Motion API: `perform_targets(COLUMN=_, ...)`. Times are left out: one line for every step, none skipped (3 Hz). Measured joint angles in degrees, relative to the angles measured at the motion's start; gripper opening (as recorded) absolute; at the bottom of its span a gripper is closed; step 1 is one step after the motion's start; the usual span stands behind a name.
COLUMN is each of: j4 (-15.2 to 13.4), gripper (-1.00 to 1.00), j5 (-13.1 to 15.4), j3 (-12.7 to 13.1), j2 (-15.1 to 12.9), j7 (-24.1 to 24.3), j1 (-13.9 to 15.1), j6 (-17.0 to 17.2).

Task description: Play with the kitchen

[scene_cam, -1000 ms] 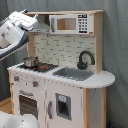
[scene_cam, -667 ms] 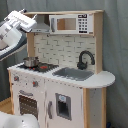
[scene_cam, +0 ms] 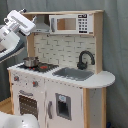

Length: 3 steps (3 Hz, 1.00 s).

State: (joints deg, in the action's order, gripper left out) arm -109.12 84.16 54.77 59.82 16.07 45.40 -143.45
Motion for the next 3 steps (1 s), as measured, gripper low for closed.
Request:
perform_targets(j4=0.05, gripper=1.00, j5=-2.13, j3=2.18, j2=-0.05, j7=3.29, j1=0.03, j6=6.02)
perform_targets(j4=0.15, gripper=1.00, j5=-4.83, j3=4.24, j2=-0.32, j7=6.30, j1=0.35, j6=10.52)
perform_targets(j4=0.65, gripper=1.00, j5=-8.26, j3=6.78, j2=-0.50, j7=10.48, j1=1.74, j6=14.17)
